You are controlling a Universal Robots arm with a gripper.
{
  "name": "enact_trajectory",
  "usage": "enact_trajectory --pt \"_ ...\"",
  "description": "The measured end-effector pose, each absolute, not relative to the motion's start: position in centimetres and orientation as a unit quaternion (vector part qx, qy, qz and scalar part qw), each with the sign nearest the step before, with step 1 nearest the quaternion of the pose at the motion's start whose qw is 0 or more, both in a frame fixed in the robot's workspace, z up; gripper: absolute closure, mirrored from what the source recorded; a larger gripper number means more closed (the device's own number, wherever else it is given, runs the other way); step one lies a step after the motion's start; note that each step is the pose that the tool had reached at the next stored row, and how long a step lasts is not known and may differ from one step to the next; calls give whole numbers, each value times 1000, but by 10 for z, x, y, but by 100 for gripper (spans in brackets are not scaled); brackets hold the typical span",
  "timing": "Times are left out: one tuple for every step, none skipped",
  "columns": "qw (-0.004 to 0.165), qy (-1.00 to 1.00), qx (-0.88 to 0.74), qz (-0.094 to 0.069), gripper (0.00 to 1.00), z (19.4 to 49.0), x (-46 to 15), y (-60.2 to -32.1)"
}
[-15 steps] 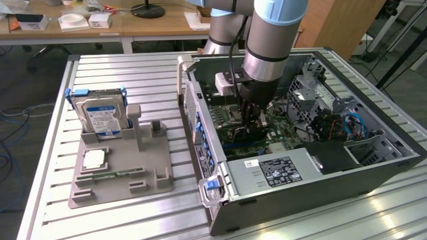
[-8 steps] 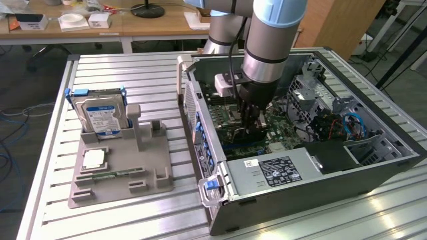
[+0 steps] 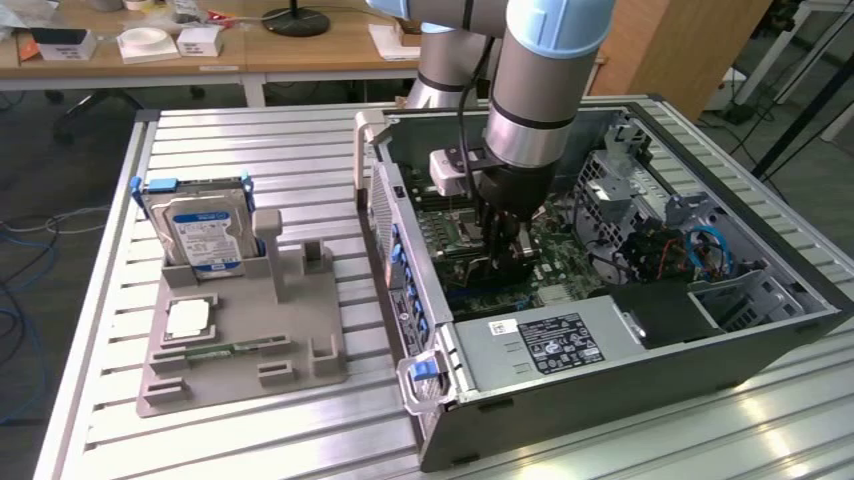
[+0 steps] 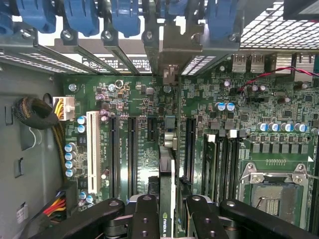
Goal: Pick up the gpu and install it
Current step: 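Insert the gpu into the slot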
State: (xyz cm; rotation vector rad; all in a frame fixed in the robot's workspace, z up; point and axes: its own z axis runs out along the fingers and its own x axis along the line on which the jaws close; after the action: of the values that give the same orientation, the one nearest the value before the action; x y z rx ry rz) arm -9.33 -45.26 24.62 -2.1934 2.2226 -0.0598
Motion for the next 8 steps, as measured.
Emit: enact_trajectory --pt "9 712 -702 -19 74 246 -93 -453" --pt "9 712 -702 -19 74 246 -93 -453" --pt "9 712 -702 -19 74 246 -93 -453" --pt "9 712 -702 -19 74 246 -94 -453" --pt "9 711 -702 -19 74 246 -94 -453" --pt "9 711 -702 -19 74 246 -94 -453" --pt "9 711 -703 -19 74 245 -95 -453" --pt "9 711 -703 -19 74 245 -95 -453"
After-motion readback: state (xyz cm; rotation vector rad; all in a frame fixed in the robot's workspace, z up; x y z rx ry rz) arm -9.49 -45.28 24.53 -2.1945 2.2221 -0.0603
